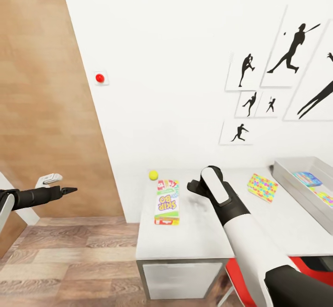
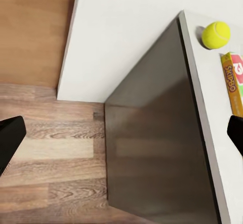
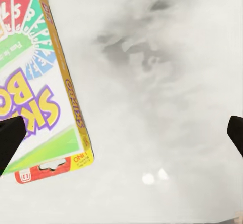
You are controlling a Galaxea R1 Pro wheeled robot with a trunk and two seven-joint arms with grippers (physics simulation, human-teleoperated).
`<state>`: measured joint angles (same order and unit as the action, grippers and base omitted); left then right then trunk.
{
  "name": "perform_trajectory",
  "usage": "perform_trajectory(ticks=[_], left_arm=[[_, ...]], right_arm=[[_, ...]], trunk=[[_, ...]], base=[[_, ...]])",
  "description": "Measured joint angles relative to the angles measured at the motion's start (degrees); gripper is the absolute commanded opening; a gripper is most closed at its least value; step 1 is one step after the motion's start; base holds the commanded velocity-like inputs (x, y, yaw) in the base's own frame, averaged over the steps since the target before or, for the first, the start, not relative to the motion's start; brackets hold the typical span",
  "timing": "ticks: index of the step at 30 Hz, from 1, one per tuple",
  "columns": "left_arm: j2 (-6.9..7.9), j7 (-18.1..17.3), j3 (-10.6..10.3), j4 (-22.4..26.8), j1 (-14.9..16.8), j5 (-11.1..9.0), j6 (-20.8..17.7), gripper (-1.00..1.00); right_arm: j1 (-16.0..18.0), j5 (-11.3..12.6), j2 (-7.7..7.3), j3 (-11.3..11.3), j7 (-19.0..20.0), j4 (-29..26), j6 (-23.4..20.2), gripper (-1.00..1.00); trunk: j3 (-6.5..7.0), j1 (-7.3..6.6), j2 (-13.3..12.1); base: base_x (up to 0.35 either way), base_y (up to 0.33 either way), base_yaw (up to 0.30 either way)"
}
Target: Put all the toys in the child's room - the three board games (two on the bed and one on the table), the two jigsaw puzzles on the table, and the tennis ball on the table - inside the toy box on the table in the child's room.
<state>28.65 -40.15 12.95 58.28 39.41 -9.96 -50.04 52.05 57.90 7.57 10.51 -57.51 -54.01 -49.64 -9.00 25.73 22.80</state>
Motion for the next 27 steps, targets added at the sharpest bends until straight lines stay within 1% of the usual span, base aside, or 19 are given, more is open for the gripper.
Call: perform_trajectory(ticks=[4, 8, 10, 20, 27], left_arm=[[0.00, 0.0, 0.0, 0.0, 0.0, 0.0, 0.0, 1.00], [0.00, 0.0, 0.0, 0.0, 0.0, 0.0, 0.0, 1.00], [0.00, 0.0, 0.0, 0.0, 0.0, 0.0, 0.0, 1.00], [0.00, 0.0, 0.0, 0.0, 0.0, 0.0, 0.0, 1.00], [0.00, 0.0, 0.0, 0.0, 0.0, 0.0, 0.0, 1.00]], right_arm=[[0.0, 0.0, -0.05, 1.5, 0.1, 0.0, 0.0, 1.00], [0.0, 0.1, -0.04, 2.1, 0.2, 0.0, 0.0, 1.00], [0.0, 0.1, -0.04, 2.2, 0.3, 0.0, 0.0, 1.00], [0.0, 0.4, -0.07, 2.3, 0.4, 0.0, 0.1, 1.00], [-0.1, 0.5, -0.08, 2.3, 0.4, 0.0, 0.2, 1.00]], trunk=[[0.00, -0.01, 0.0], [0.00, -0.01, 0.0], [0.00, 0.01, 0.0], [0.00, 0.02, 0.0], [0.00, 0.02, 0.0]], base=[[0.217, 0.077, 0.000], [0.267, 0.018, 0.000], [0.118, 0.005, 0.000], [0.009, 0.001, 0.000], [0.000, 0.111, 0.000]])
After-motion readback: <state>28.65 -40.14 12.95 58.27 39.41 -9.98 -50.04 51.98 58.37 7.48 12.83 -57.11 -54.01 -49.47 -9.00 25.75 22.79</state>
